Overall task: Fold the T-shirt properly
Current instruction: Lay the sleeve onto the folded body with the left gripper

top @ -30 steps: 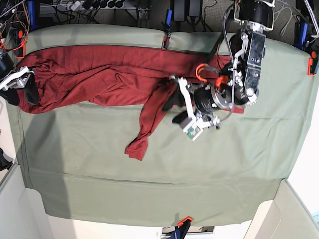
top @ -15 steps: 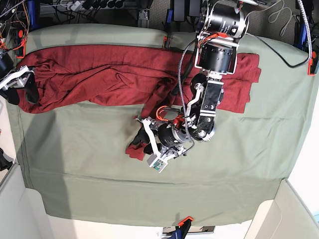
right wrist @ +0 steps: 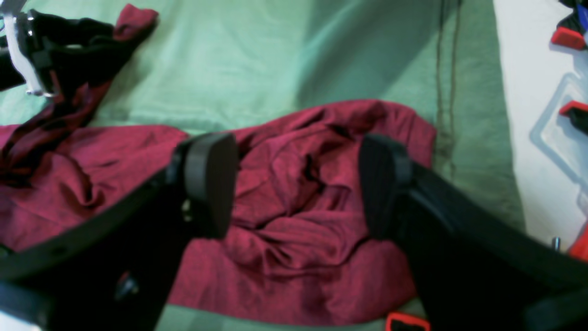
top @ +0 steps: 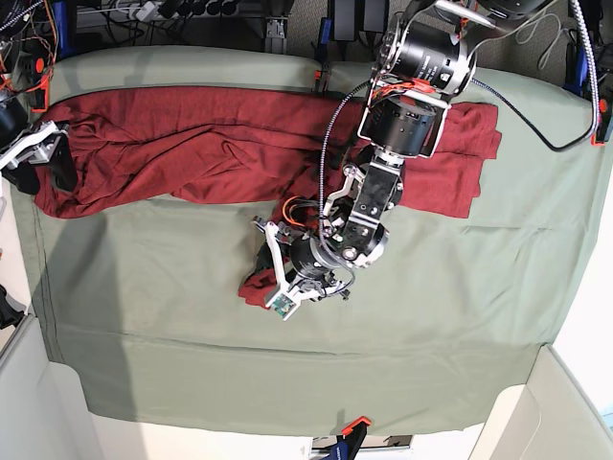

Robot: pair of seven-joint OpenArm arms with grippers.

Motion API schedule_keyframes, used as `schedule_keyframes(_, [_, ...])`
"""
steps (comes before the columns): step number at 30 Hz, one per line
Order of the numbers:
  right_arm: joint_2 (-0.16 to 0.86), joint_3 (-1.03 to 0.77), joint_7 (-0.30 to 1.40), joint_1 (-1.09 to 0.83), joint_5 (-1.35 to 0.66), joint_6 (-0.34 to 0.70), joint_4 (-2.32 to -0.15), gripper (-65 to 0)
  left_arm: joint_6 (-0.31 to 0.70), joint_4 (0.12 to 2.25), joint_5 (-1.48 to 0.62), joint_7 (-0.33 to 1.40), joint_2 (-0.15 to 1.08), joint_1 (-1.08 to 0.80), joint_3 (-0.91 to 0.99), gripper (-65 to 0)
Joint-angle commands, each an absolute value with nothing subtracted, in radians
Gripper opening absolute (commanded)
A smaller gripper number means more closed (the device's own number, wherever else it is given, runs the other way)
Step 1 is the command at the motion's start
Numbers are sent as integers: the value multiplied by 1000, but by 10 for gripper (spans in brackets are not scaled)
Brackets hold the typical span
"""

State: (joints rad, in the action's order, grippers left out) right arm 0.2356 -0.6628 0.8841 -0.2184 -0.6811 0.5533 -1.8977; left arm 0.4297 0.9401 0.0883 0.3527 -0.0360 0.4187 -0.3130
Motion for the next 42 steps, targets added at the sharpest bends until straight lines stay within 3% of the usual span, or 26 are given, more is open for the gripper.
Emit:
schedule_keyframes(1, [252,-668,861,-212,-700,553,-1911,-239,400,946,105,363,-41,443,-323,-539])
schedule_keyframes(2, [252,-668,861,-212,-700,553,-1911,-239,396,947,113,363,-41,444,-326,-623])
schedule_keyframes(3, [252,-668,861,-212,-700,553,-1911,-239,397,952,122,366,-41,444,-326,-650])
schedule_keyframes(10, [252,-668,856,-212,-700,553,-1911,-239,396,1136,112,517,10,442,-326,-650])
schedule_keyframes(17, [252,-668,853,-212,-701,553,-1911,-239,457,1496,-128,773,171,376,-326,-650])
schedule_keyframes(26, [252,-668,822,-211,-700,553,-1911,-239,419,1776,-146,805,331,108,-188,-650])
schedule_keyframes(34, [252,-667,815,-211,-700,553,-1911,-239,442,1949,-233,810,338,-153,38,-650])
schedule_keyframes(42, [252,-667,815,-212,-699,553,-1911,-239,504,1989,-250,813,339,-316,93,-650])
